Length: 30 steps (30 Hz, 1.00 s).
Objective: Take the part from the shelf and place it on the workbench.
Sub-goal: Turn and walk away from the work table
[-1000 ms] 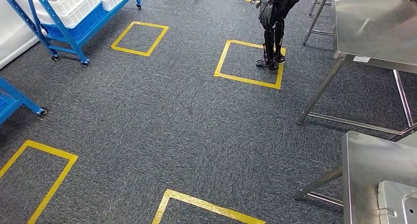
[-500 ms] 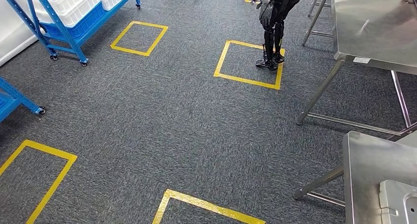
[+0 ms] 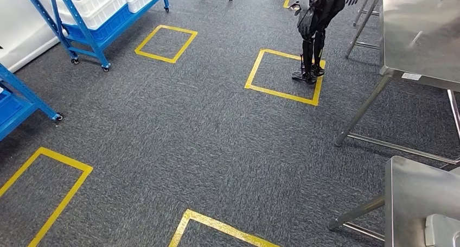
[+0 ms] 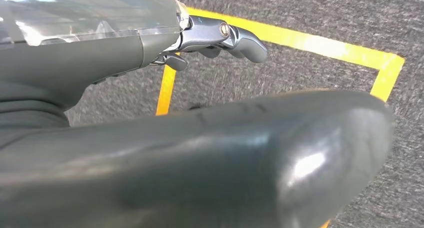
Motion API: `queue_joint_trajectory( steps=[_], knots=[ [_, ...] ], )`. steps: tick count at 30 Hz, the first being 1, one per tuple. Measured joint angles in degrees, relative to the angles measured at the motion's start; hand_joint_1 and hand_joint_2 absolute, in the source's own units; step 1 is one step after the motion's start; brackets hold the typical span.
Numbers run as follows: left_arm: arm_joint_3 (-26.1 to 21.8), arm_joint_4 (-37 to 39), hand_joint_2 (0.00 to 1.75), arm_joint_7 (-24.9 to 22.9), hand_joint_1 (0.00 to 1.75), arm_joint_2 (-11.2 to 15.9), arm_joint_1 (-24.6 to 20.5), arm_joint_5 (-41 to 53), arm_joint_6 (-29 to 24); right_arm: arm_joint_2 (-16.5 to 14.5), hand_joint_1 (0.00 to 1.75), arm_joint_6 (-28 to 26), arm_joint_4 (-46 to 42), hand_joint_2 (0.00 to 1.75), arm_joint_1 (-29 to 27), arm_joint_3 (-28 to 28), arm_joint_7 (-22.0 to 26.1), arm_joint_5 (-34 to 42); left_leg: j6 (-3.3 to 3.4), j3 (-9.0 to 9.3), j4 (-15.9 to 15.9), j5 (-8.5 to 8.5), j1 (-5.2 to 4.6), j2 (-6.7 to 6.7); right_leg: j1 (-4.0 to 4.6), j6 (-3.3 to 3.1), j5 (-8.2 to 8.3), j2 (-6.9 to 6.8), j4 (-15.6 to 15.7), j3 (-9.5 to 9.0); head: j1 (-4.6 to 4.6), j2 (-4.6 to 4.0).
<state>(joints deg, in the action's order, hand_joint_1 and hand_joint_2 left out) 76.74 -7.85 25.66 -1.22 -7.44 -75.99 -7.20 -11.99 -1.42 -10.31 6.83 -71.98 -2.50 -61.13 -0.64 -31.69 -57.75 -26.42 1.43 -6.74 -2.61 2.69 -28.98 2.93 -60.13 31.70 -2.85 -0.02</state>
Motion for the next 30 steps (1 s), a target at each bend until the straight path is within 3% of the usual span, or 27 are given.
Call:
queue_joint_trajectory(
  steps=[2,3,5,6,8,10,11,12,14,16,18,21,23,26,27,30],
  knots=[
    [0.0,0.0,0.00,0.2,0.00,0.2,0.1,-0.2,-0.1,0.0,0.00,-0.2,0.0,0.00,0.2,0.0,0.4,0.5,-0.80,-0.79,-0.7,-0.35,-0.02,-0.45,0.34,-1.25,-0.20,0.90,-0.1,0.33,-0.07,0.00],
    [0.0,0.0,0.00,0.2,0.00,0.2,0.2,-0.3,-0.1,0.0,0.00,-0.3,0.0,0.00,0.3,0.0,0.6,0.7,-1.07,-0.98,-0.7,-0.29,0.12,-0.73,0.50,-2.04,-0.19,0.52,-0.3,0.44,-0.13,0.00],
    [0.0,0.0,0.00,0.3,0.00,0.1,0.4,-0.6,-0.2,0.1,0.00,-0.3,0.0,0.00,0.2,0.0,0.9,1.0,-1.43,-1.50,-1.8,-0.96,0.28,1.06,0.76,-2.98,-0.02,-0.41,-0.1,0.42,-0.13,0.00],
    [0.0,0.0,0.00,0.3,0.00,0.1,0.3,-0.6,-0.2,0.1,0.00,-0.3,0.0,0.00,0.1,0.0,1.0,1.0,-1.46,-2.40,-3.9,-2.18,0.25,2.68,0.90,-3.34,0.07,-0.98,0.0,0.43,-0.14,0.00],
    [0.0,0.0,0.00,0.3,0.00,0.1,0.0,-0.7,-0.3,0.1,0.00,-0.2,0.0,0.00,-0.1,0.0,1.1,1.2,-1.33,-5.77,-11.2,-6.05,0.09,5.64,1.43,-3.80,0.08,-2.16,0.1,0.52,-0.15,0.00],
    [0.0,0.0,0.00,0.3,0.00,0.1,-0.1,-0.7,-0.3,0.1,0.00,-0.2,0.0,0.00,-0.3,0.0,1.1,1.2,-1.00,-8.80,-17.8,-8.60,-0.01,6.26,1.99,-4.02,-0.03,-3.29,0.1,0.58,-0.15,0.00],
    [0.0,0.0,0.00,0.3,0.00,0.1,0.0,-0.7,-0.3,0.1,0.00,-0.2,0.0,0.00,-0.3,0.0,1.1,1.3,-0.71,-9.06,-18.5,-8.39,-0.14,6.31,2.21,-4.12,-0.09,-3.70,0.1,0.53,-0.15,0.00],
    [0.0,0.0,0.00,0.3,0.00,0.1,0.1,-0.7,-0.3,0.1,0.00,-0.2,0.0,0.00,-0.3,0.0,1.1,1.3,-0.31,-8.04,-16.6,-6.98,-0.37,6.33,2.36,-4.18,-0.17,-3.99,0.1,0.39,-0.15,0.00],
    [0.0,0.0,0.00,0.3,0.00,0.1,0.1,-0.7,-0.3,0.0,0.00,-0.2,0.0,0.00,-0.1,0.0,1.1,1.3,0.84,-3.78,-8.5,-3.05,-1.21,6.68,2.47,-4.22,-0.36,-4.43,0.2,-0.02,-0.14,0.00],
    [0.0,0.0,0.00,0.4,0.00,0.3,0.0,-0.7,-0.4,-0.1,0.00,-0.1,0.0,0.87,0.0,0.0,1.1,1.3,1.77,-0.82,-2.4,-1.12,-2.08,7.21,2.41,-3.90,-0.39,-4.72,0.3,-0.10,-0.14,0.00],
    [0.0,0.0,0.00,0.4,0.00,0.3,0.0,-0.7,-0.4,-0.1,0.00,-0.1,0.0,1.75,0.1,0.0,1.2,1.3,1.99,-0.42,-1.0,-1.01,-2.47,7.27,2.31,-3.35,-0.22,-4.90,0.6,0.00,-0.15,0.00],
    [0.0,0.0,0.00,0.4,0.00,0.3,0.1,-0.7,-0.4,-0.1,0.00,-0.3,0.0,1.75,0.1,0.0,1.5,1.6,1.23,-0.08,0.1,-0.33,-2.43,7.01,2.34,-3.38,0.15,-4.96,1.4,-0.33,-0.14,0.00],
    [0.0,0.0,0.00,0.4,0.00,0.2,0.1,-0.8,-0.4,-0.1,0.00,-0.5,0.0,1.75,0.1,0.0,1.5,1.9,1.27,-0.01,0.2,-0.30,-2.48,6.98,2.27,-3.24,0.33,-4.93,1.7,-0.55,-0.14,0.00],
    [0.0,0.0,0.00,0.4,0.00,0.3,0.0,-0.7,-0.5,-0.1,0.00,-0.4,0.0,0.44,0.1,-0.1,1.5,2.3,1.78,0.00,0.1,-0.43,-2.58,7.01,2.17,-2.61,0.61,-4.91,2.3,-0.81,-0.13,0.00],
    [0.0,0.0,0.00,0.2,0.00,0.2,0.0,-0.7,-0.5,0.0,0.00,-0.3,0.0,0.44,0.1,-0.1,1.5,2.4,1.95,-0.02,0.1,-0.44,-2.60,7.02,2.13,-2.43,0.68,-4.90,2.3,-0.85,-0.13,0.00],
    [0.1,0.0,0.00,-1.6,0.00,0.2,-0.1,-0.8,-0.8,0.0,0.00,-0.2,0.0,1.75,0.1,-0.1,1.2,2.5,2.52,-0.13,-0.1,-0.51,-2.80,7.03,1.90,-1.83,0.83,-4.90,2.5,-0.94,-0.13,0.00]
  ],
)
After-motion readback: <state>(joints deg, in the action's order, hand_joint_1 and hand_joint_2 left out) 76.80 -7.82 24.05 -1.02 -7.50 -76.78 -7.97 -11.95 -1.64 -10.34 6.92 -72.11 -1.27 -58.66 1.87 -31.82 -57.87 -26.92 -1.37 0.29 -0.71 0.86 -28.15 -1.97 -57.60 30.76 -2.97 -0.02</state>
